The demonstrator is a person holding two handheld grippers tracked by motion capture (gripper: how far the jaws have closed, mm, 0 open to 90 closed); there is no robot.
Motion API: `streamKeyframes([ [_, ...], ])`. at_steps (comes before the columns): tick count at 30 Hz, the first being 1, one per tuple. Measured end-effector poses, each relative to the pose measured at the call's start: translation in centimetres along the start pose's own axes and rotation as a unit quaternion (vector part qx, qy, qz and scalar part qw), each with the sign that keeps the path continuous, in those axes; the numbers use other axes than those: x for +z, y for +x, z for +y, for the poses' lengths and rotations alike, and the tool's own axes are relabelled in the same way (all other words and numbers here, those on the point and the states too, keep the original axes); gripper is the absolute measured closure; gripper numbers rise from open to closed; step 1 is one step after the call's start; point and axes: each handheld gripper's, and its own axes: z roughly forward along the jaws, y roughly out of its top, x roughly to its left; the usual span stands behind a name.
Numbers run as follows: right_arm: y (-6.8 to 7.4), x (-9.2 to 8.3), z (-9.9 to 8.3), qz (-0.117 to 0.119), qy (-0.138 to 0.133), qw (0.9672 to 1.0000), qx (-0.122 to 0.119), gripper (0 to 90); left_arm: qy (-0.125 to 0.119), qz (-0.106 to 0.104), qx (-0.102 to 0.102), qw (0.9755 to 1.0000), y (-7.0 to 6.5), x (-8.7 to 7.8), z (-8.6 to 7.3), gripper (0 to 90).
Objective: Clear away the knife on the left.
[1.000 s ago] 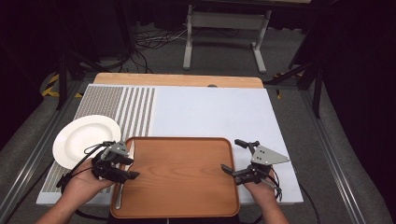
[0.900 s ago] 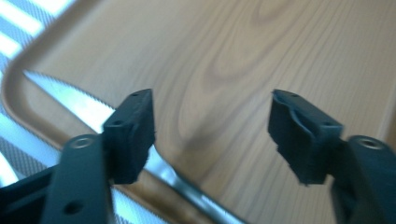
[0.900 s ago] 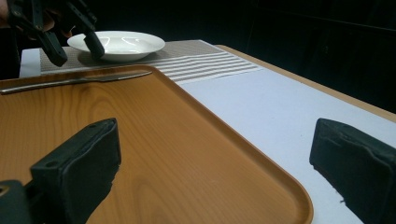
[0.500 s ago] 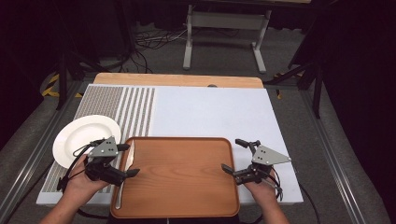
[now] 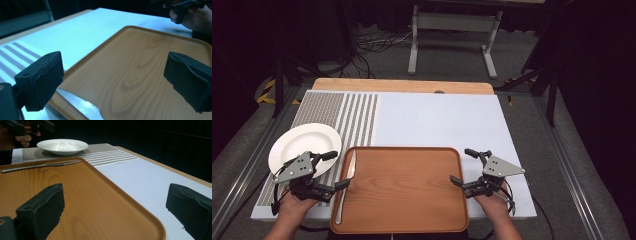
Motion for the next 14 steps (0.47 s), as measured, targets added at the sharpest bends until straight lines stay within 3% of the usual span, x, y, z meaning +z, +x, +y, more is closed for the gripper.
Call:
streamKeyframes([
  [3,-0.1,-0.1,-0.1,-0.001,-0.002,1.0000,0.004,2.3,-0.025,-0.002,-0.015,0.9996,0.3,-0.5,-1.1,3.2],
  [7,-0.2,0.0,-0.3,0.000,0.001,1.0000,0.007,2.3,-0.038,0.013,-0.016,0.9991,0.5,-1.3,-1.8,2.7],
  [14,-0.4,-0.2,-0.5,-0.004,-0.003,0.9999,0.012,2.2,-0.033,0.027,-0.031,0.9986,0.8,-1.5,-2.8,1.1],
])
